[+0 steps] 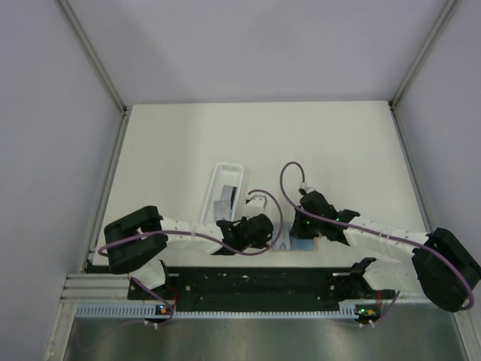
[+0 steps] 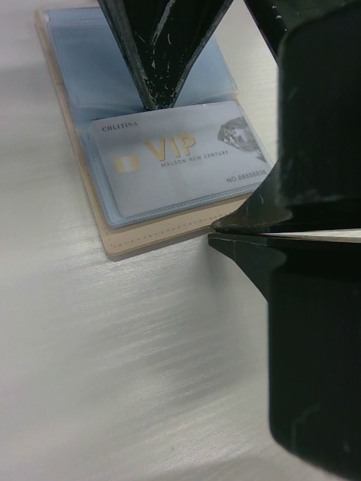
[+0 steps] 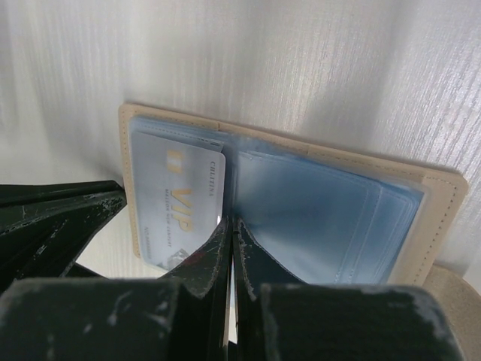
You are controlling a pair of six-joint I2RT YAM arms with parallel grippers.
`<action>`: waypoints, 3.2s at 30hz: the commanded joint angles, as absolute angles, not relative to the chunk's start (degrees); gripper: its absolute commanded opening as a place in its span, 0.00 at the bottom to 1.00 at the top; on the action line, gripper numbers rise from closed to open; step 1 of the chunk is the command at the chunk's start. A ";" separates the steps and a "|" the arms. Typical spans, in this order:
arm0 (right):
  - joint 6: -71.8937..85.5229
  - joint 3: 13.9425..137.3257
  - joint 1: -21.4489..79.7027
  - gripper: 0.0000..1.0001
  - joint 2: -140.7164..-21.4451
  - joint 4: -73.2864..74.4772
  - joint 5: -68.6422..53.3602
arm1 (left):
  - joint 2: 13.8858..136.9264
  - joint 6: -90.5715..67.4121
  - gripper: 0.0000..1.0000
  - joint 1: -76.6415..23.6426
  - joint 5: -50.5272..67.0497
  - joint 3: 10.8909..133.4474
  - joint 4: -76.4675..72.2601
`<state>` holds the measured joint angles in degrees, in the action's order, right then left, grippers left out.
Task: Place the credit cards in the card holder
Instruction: Insert the credit card into the card holder, then close the card holder at the center of the board.
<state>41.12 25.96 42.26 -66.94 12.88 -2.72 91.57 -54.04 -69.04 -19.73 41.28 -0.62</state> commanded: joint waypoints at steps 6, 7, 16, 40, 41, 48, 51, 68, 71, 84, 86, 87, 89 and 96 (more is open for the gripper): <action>39.73 29.79 43.42 0.12 -59.87 18.79 2.53 | 93.08 -54.05 0.00 -68.91 -18.37 41.13 1.67; 39.73 30.23 43.42 0.18 -58.46 20.64 4.20 | 92.99 -54.05 0.00 -68.91 -18.37 41.05 1.67; 46.83 37.78 42.98 0.53 -49.92 41.28 20.81 | 91.58 -53.44 0.00 -68.91 -19.25 41.31 2.99; 47.90 36.92 36.48 0.58 -58.09 48.96 19.78 | 91.85 -53.00 0.00 -68.91 -18.98 42.19 3.43; 48.07 36.39 36.47 0.57 -58.53 48.17 19.69 | 91.85 -53.00 0.00 -68.91 -18.98 42.19 3.43; 48.25 34.19 36.47 0.42 -60.21 44.30 19.77 | 91.50 -53.17 0.00 -68.91 -19.25 41.57 3.52; 48.08 33.93 36.56 0.33 -60.38 43.51 19.86 | 91.49 -53.44 0.00 -68.91 -19.34 41.40 3.52; 42.63 34.19 36.47 0.00 -45.98 39.03 10.39 | 92.64 -53.17 0.00 -68.91 -18.54 42.36 2.99; 42.27 33.31 36.47 0.00 -42.20 34.73 5.03 | 92.64 -53.17 0.00 -68.91 -18.46 42.45 2.90; 53.96 22.15 36.56 0.00 -44.99 4.68 -20.46 | 85.79 -53.62 0.00 -68.55 -17.67 40.17 2.81; 55.36 21.36 36.74 0.00 -46.66 0.55 -22.93 | 84.03 -53.35 0.00 -68.47 -17.67 39.99 3.25; 55.89 21.18 36.91 0.00 -47.28 -2.00 -23.46 | 83.24 -53.18 0.00 -68.47 -17.75 40.08 3.69; 56.51 21.09 37.61 0.00 -48.51 -3.95 -23.73 | 81.48 -52.82 0.00 -68.38 -18.01 40.34 4.91; 57.83 21.27 40.16 0.00 -55.62 -10.36 -23.56 | 70.94 -51.16 0.00 -68.38 -19.24 42.45 12.29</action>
